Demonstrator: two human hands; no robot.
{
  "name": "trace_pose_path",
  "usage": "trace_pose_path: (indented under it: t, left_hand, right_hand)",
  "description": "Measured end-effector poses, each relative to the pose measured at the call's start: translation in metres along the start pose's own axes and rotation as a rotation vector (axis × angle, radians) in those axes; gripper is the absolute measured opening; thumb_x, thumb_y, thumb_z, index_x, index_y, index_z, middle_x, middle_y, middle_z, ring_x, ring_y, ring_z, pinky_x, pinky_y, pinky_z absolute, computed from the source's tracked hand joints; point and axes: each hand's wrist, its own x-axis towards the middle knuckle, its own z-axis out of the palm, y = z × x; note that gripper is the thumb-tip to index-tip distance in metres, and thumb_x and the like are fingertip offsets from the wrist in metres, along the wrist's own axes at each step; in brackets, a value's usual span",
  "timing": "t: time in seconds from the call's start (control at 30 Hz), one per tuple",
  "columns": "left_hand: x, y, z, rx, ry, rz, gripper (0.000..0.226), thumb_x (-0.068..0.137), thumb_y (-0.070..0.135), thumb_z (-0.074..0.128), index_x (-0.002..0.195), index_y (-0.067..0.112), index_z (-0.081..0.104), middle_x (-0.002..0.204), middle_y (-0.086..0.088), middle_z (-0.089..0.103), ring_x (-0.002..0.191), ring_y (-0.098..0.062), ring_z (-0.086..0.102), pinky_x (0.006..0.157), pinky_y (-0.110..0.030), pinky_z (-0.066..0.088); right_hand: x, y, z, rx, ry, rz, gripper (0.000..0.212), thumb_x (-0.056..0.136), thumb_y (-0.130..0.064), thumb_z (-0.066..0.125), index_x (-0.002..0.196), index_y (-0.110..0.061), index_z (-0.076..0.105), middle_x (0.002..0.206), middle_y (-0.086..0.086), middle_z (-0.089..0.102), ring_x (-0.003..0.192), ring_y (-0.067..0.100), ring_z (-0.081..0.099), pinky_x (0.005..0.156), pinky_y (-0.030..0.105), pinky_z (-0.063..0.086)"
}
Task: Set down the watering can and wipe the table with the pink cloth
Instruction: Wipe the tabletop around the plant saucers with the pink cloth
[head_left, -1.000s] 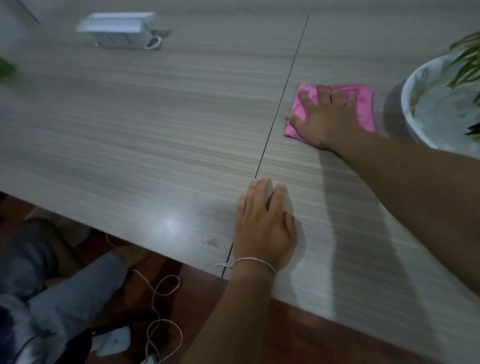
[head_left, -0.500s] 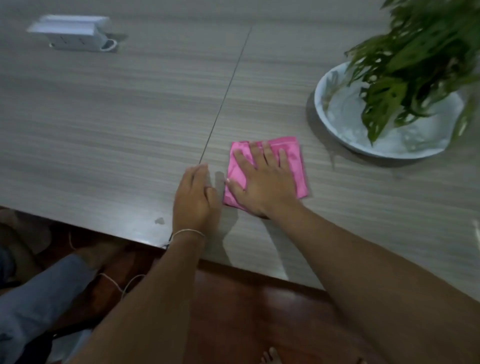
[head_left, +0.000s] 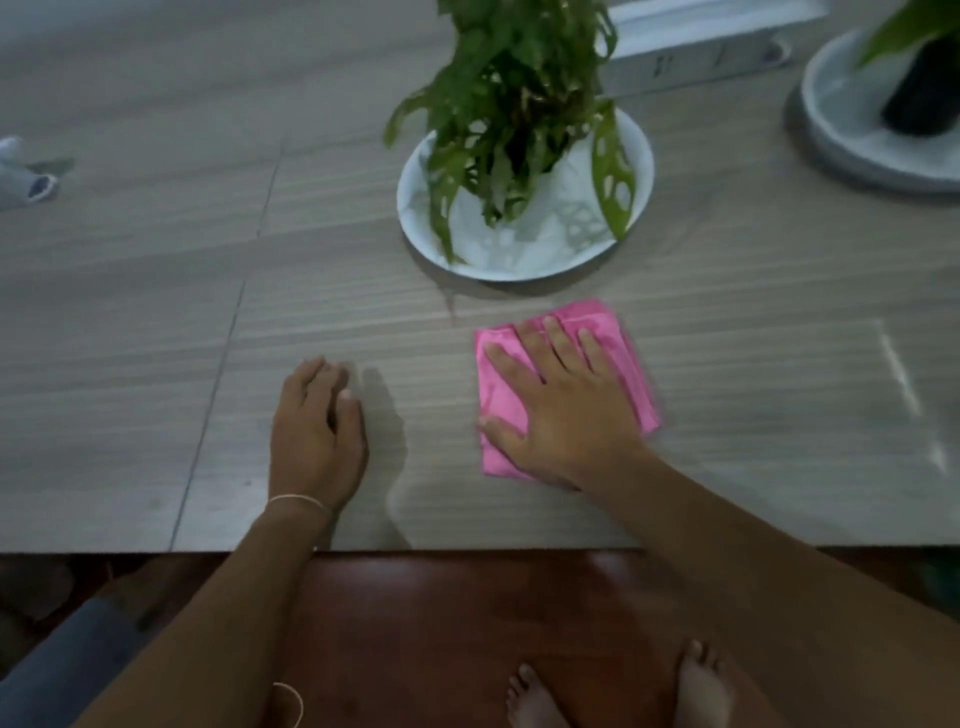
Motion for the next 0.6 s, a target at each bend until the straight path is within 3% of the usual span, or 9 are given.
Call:
trace_pose_path:
  t: [0.1, 0.23, 0.37, 0.6]
  left_hand:
    - [0.001, 0.066, 0.033, -0.062, -0.074, 0.183, 0.041, 0.100, 0.023, 0.044, 0.132, 0.001, 0.058, 0.141, -0.019, 0.049, 0.134, -0.034, 0.046, 0.113, -0.048, 0.038]
    - [-0.001, 0.149, 0.087, -0.082, -0.214, 0.382, 0.045, 0.102, 0.028, 0.042, 0.137, 0.004, 0.056, 0.144, -0.016, 0.049, 0.138, -0.030, 0.044, 0.116, -0.043, 0.035]
    - [-0.005, 0.216, 0.134, -0.063, -0.327, 0.544, 0.049, 0.101, 0.030, 0.044, 0.146, 0.008, 0.048, 0.150, -0.011, 0.046, 0.144, -0.027, 0.038, 0.116, -0.047, 0.034]
    - [-0.002, 0.241, 0.151, -0.047, -0.302, 0.548, 0.055, 0.099, 0.034, 0.044, 0.143, 0.002, 0.048, 0.149, -0.017, 0.047, 0.141, -0.031, 0.040, 0.119, -0.045, 0.031]
  right_hand:
    - [-0.032, 0.072, -0.018, -0.024, 0.021, 0.116, 0.081, 0.095, -0.077, 0.026, 0.165, -0.038, 0.019, 0.175, 0.006, 0.014, 0.162, 0.030, 0.007, 0.129, 0.056, 0.004]
    - [-0.079, 0.166, -0.039, -0.065, 0.077, 0.275, 0.079, 0.097, -0.077, 0.019, 0.165, -0.036, 0.022, 0.174, 0.008, 0.018, 0.161, 0.032, 0.015, 0.128, 0.057, 0.011]
    - [-0.123, 0.257, -0.054, -0.074, 0.125, 0.437, 0.081, 0.096, -0.078, 0.020, 0.163, -0.034, 0.028, 0.172, 0.012, 0.027, 0.159, 0.036, 0.022, 0.127, 0.058, 0.016]
    - [-0.211, 0.425, -0.096, -0.097, 0.184, 0.750, 0.082, 0.099, -0.076, 0.010, 0.163, -0.026, 0.021, 0.169, 0.022, 0.026, 0.155, 0.044, 0.024, 0.127, 0.059, 0.018]
